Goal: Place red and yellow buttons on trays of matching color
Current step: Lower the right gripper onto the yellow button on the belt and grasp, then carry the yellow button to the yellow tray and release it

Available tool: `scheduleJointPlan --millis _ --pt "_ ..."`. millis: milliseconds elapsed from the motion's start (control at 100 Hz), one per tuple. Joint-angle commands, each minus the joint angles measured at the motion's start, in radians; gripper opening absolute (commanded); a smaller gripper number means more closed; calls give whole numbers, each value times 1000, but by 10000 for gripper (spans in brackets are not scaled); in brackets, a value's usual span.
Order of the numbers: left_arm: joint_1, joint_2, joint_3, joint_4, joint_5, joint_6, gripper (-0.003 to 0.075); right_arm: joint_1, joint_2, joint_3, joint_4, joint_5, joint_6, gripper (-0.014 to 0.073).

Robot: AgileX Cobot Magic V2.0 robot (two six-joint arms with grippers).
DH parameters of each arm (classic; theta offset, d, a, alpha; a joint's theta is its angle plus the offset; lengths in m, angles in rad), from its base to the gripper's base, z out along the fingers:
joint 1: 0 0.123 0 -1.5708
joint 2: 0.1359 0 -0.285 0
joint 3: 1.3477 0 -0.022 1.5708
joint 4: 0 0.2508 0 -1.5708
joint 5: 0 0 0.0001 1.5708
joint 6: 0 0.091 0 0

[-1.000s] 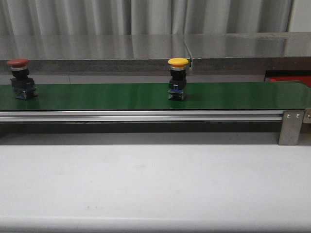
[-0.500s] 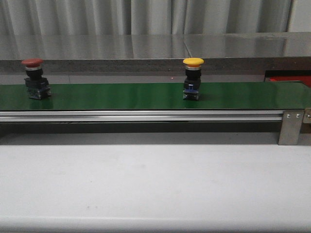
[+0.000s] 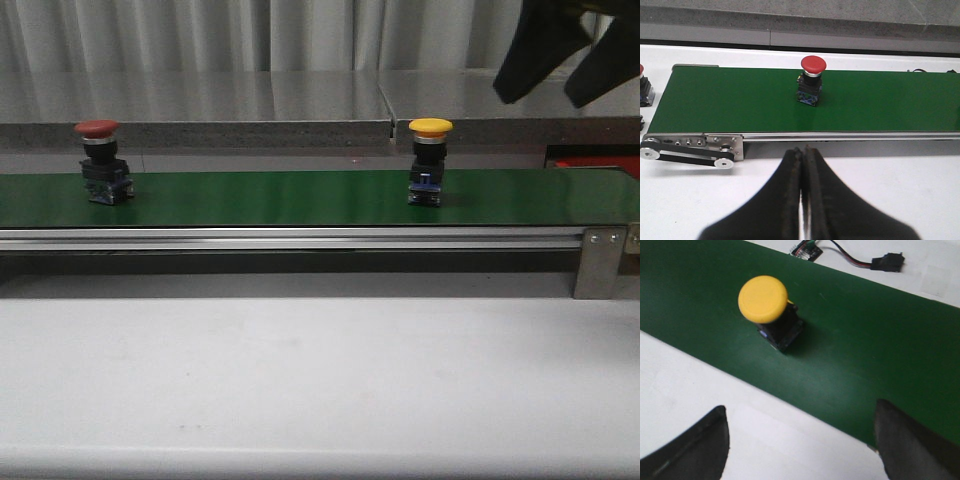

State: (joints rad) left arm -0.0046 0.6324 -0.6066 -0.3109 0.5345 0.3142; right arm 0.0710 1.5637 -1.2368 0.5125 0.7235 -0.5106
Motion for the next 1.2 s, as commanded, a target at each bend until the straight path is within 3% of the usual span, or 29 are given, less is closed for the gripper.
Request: scheduleJointPlan --millis 0,410,680,750,920,1190 --pt "-7 -1 -28 -22 -76 0 -19 12 28 -81 27 -39 -14 594" --pt "-7 -1 -28 -22 -76 0 -19 14 231 -275 26 23 -15 594" --pt "-7 -1 -28 -22 -76 0 -19 14 281 -310 16 9 -34 589" --pt "-7 -1 -28 -22 -76 0 -19 14 285 -310 -3 11 -34 528" --pt "-7 -1 -28 -22 -76 0 -19 14 286 -310 -21 11 -33 246" --pt "-7 -1 -28 -22 -76 0 -19 2 249 -310 -56 68 4 215"
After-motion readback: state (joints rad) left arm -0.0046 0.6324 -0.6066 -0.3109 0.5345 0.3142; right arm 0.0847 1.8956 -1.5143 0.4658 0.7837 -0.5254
